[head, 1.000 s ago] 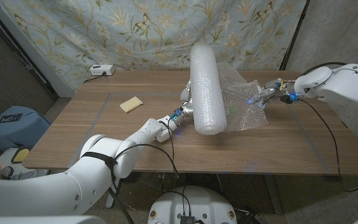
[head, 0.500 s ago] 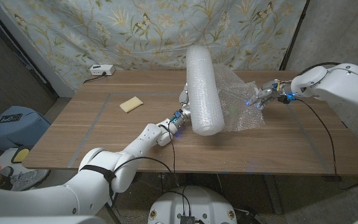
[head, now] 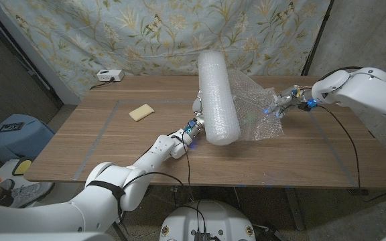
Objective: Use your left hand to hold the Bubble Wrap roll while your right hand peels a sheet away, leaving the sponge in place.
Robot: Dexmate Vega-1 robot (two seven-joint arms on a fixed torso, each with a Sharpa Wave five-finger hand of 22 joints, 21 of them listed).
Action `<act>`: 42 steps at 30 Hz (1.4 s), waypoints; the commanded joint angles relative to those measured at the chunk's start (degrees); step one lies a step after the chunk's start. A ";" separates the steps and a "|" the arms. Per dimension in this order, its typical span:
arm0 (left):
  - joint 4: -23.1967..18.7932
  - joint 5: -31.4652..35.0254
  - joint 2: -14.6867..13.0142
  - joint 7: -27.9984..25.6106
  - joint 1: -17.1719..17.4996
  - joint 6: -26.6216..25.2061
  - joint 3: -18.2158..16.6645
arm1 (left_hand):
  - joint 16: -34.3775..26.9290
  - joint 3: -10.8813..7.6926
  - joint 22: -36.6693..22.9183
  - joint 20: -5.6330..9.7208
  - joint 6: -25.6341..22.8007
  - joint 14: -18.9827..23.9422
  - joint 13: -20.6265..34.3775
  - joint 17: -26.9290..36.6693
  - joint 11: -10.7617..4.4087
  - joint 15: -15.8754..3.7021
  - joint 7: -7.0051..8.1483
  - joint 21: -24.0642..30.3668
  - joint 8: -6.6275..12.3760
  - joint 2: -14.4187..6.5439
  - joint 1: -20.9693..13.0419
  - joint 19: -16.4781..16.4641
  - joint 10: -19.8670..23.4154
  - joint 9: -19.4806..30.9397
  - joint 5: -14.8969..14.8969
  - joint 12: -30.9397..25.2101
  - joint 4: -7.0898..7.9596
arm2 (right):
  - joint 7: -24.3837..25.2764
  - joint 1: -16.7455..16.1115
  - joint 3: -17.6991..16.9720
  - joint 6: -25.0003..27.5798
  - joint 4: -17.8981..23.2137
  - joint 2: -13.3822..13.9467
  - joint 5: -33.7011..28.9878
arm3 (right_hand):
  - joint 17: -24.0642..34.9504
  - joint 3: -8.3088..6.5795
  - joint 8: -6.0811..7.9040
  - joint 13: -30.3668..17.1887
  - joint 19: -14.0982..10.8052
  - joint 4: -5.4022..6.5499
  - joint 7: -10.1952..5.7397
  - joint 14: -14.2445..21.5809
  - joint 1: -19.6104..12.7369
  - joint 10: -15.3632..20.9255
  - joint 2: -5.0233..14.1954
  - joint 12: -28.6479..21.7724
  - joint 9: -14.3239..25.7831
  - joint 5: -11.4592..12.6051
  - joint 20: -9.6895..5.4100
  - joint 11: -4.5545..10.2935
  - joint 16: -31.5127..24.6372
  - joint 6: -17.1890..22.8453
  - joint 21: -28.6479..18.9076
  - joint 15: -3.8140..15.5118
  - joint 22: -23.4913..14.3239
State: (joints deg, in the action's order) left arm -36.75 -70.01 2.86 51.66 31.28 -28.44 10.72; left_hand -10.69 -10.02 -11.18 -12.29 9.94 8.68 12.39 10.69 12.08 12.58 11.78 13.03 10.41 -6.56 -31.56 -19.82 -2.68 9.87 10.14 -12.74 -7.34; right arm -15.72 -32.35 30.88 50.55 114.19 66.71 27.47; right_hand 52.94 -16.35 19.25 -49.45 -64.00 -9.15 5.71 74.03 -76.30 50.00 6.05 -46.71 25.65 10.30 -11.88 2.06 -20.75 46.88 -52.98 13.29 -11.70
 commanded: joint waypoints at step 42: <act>-16.72 -8.72 -3.96 -10.10 8.52 -0.89 -0.24 | -0.09 0.13 -0.13 0.06 5.51 -2.28 0.19 0.07 0.10 0.24 0.66 -0.26 0.21 0.48 2.88 1.33 -1.14 0.16 0.31 -0.28 -0.44 | -3.36 4.43 4.06 2.28 -0.51 -2.18 -3.61 | 0.67 0.14 -0.85 -0.81 1.53 0.12 -0.04 0.73 -0.88 0.86 0.07 0.76 0.49 0.14 -0.39 -0.05 1.10 0.87 -3.23 -0.04 0.29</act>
State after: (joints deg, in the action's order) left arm -48.53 -76.28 0.07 45.06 37.59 -29.27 10.09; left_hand -10.69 -9.79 -11.20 -12.29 9.94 6.63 12.37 10.69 11.97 12.58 11.77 12.42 10.41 -5.96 -29.01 -18.39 -3.60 9.87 10.15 -12.74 -7.58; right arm -18.26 -28.46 34.27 53.18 113.85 64.73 24.42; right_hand 53.47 -16.35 18.31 -50.04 -62.87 -9.15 5.52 74.44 -76.53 50.42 6.28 -45.82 25.92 10.12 -11.35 1.86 -19.86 47.29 -55.75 13.29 -11.46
